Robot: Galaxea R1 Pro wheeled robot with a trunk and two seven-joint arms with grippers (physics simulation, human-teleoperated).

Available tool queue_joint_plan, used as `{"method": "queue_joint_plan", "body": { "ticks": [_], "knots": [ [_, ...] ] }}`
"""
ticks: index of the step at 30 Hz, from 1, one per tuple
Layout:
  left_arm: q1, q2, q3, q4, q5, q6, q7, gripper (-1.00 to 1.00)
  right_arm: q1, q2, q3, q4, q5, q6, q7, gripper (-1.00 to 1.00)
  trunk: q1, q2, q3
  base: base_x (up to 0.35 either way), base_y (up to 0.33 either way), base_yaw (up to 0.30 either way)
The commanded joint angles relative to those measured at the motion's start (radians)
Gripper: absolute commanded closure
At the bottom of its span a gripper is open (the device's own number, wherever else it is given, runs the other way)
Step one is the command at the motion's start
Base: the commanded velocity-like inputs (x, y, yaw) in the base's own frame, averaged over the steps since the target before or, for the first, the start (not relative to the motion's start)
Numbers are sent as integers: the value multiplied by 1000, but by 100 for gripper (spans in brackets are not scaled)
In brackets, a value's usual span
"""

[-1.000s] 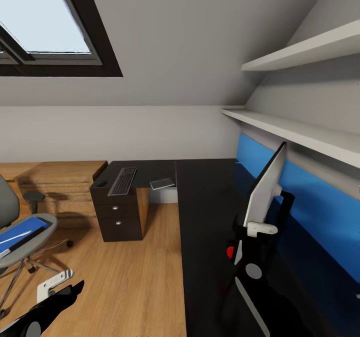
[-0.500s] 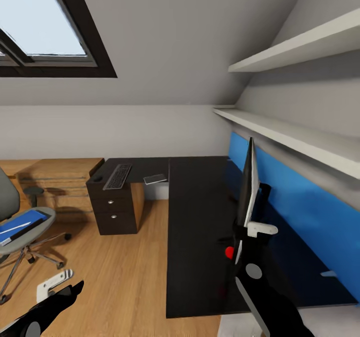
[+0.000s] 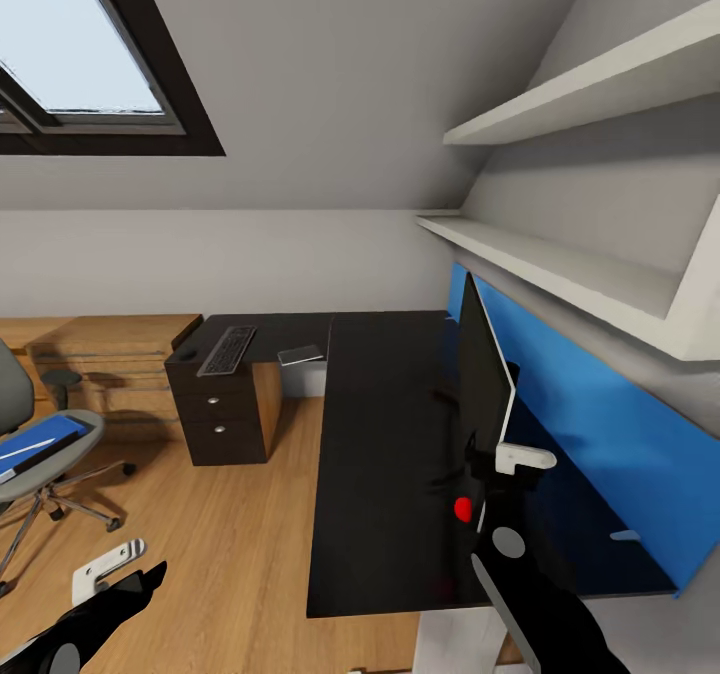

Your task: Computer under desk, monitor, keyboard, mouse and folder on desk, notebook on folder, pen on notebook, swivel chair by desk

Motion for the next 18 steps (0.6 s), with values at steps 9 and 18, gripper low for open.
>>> {"method": "queue_joint_plan", "body": {
  "ticks": [9, 18],
  "knots": [
    [-1, -1, 2, -1, 8, 6, 0, -100, -1, -2, 5, 0, -6, -5, -4, -100, 0, -1, -2, 0, -3, 0],
    [-1, -2, 2, -4, 9, 6, -1, -100, -1, -2, 5, -1, -6, -8, -4, -100, 0, -1, -2, 0, -211, 0]
  ]
}}
